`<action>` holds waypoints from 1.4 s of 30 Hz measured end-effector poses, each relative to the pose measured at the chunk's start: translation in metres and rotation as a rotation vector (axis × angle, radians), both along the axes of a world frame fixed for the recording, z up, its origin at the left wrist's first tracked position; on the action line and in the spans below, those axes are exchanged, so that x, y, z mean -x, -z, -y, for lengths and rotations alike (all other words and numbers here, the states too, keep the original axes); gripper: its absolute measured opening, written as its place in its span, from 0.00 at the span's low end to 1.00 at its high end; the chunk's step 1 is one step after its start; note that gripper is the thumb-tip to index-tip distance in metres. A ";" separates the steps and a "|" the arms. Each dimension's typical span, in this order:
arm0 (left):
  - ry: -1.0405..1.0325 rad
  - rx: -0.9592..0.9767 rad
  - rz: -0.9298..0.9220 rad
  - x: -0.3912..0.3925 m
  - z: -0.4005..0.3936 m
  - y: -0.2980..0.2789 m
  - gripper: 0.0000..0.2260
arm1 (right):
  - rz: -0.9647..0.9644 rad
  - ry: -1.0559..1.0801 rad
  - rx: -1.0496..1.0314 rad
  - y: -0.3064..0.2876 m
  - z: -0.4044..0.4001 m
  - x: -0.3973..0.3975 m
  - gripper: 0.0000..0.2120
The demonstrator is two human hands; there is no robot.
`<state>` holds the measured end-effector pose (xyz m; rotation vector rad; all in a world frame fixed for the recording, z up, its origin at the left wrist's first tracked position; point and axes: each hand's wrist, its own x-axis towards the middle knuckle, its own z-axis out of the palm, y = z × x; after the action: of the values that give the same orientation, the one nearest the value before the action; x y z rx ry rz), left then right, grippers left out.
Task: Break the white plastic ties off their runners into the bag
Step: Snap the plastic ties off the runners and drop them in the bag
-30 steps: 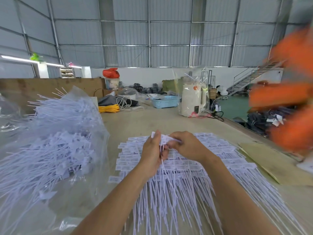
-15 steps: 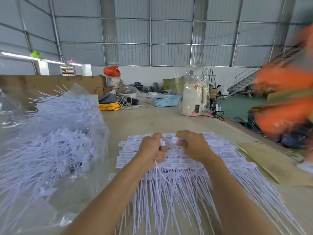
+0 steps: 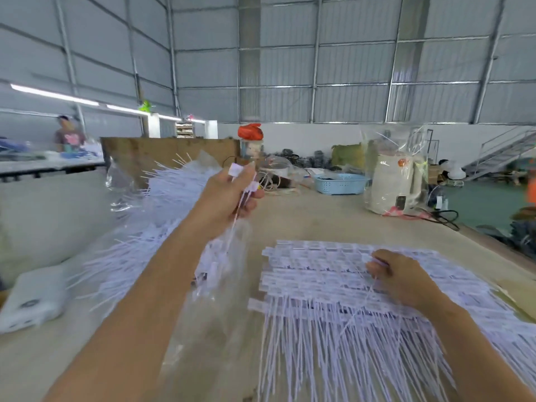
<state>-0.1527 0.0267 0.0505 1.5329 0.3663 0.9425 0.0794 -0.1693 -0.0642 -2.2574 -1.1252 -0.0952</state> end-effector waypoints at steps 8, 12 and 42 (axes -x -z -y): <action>-0.358 -0.738 -1.110 0.044 -0.102 0.061 0.15 | 0.009 0.031 0.020 0.001 -0.003 0.004 0.11; -0.509 -0.897 -1.306 0.035 -0.115 0.079 0.20 | 0.012 0.057 0.028 0.001 -0.001 0.004 0.16; 0.192 0.024 -0.199 -0.155 0.095 0.123 0.12 | -0.208 -0.086 0.102 -0.026 0.037 -0.010 0.29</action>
<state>0.0024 -0.0686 -0.0721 1.6128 0.3628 0.6360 0.0897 -0.2058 -0.0386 -2.2427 -1.1350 0.2324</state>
